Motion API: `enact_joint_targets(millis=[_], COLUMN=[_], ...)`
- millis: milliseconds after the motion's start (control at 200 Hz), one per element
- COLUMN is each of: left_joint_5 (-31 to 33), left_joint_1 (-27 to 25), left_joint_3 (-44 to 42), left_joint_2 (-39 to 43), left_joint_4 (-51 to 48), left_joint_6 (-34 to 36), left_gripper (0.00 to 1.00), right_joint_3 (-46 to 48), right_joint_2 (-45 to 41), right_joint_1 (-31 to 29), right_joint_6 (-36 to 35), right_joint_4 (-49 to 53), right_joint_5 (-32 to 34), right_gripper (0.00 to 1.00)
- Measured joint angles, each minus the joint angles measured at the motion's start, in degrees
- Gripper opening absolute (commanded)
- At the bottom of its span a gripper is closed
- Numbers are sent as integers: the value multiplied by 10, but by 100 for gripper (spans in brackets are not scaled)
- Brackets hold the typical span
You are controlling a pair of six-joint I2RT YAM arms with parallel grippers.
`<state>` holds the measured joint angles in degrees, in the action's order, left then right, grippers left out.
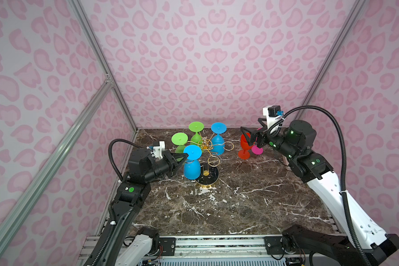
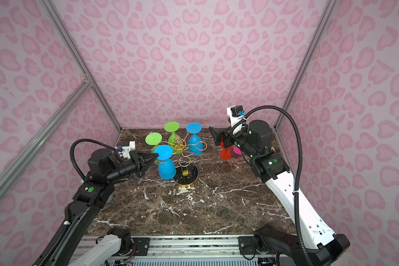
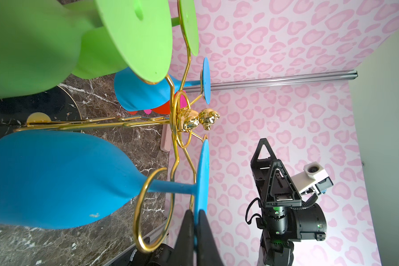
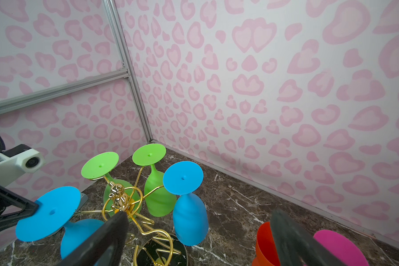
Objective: Take the wine glass off the wine glass rack
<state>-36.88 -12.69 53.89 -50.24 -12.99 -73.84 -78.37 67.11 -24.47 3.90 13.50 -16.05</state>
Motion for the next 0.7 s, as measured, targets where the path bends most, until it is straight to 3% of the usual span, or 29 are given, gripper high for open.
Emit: enact_joint_targets(millis=[700], left_joint_5=[29], left_joint_1=[0], left_joint_3=[4], left_joint_2=[7], left_joint_4=[3], left_joint_6=[12], left_gripper=[3], right_joint_3=[8], right_joint_2=[-12], right_joint_1=[1], right_joint_6=[0], right_joint_4=[4], right_joint_5=[10], right_gripper=[98])
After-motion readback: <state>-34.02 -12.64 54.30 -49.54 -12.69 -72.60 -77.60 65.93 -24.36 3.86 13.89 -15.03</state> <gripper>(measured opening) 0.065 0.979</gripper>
